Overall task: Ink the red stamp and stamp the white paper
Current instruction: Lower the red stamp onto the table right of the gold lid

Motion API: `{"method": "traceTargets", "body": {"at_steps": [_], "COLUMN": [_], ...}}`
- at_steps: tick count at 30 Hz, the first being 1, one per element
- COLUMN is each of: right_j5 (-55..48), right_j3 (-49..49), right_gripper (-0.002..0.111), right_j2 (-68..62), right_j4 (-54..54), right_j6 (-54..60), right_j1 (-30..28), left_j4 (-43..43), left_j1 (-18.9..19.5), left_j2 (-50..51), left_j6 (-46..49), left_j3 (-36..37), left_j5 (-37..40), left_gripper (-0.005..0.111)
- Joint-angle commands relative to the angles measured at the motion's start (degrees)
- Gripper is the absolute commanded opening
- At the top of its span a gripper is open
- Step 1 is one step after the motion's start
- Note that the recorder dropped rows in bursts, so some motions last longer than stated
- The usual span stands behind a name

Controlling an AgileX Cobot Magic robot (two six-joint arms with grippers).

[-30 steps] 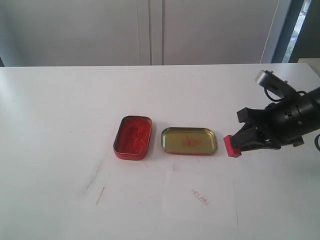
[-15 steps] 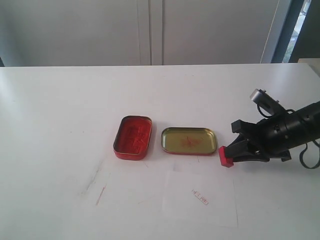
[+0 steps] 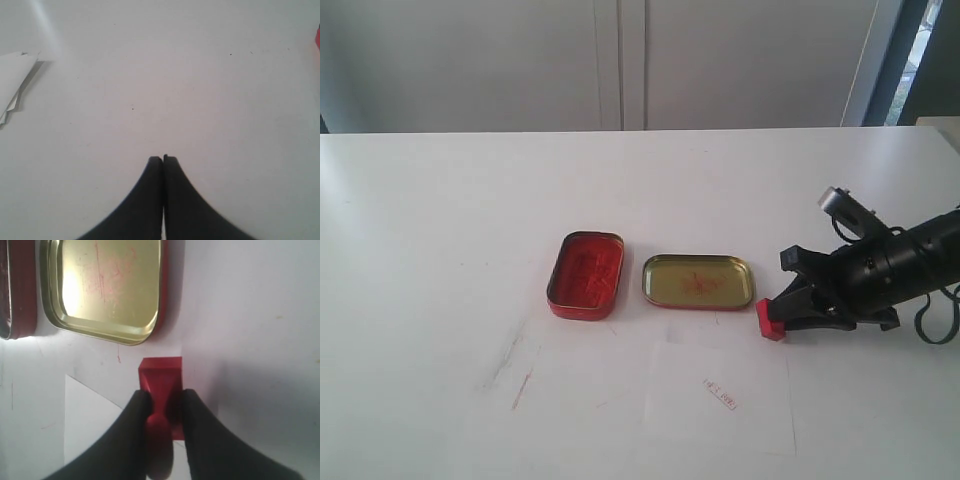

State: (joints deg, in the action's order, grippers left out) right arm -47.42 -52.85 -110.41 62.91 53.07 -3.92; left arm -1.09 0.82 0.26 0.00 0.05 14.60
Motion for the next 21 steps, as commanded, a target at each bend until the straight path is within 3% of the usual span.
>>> {"method": "traceTargets", "body": {"at_steps": [1,7,12,21], "right_j5": [0.2,0.8,1.4,2.6], "right_j3": [0.3,0.3,0.3,0.3], "right_gripper": [0.0,0.002,0.016,0.031], "right_j2": [0.0,0.0,0.0,0.0], "right_j4": [0.3,0.3,0.2,0.2], "right_j6": [0.7,0.4,0.2,-0.4], "right_j1": [-0.3,-0.3,-0.3,-0.3], "left_j4": [-0.2,-0.2,-0.2,-0.2], "left_j1": [-0.2,-0.2,-0.2,-0.2], "left_j2": [-0.3,-0.3,-0.3,-0.3], "left_j6": [0.0,0.0,0.0,0.0], "left_j3": [-0.1,-0.1,-0.1,-0.1], "left_j5": [0.0,0.0,0.0,0.0], "left_gripper": [0.0,0.0,0.0,0.0]}}
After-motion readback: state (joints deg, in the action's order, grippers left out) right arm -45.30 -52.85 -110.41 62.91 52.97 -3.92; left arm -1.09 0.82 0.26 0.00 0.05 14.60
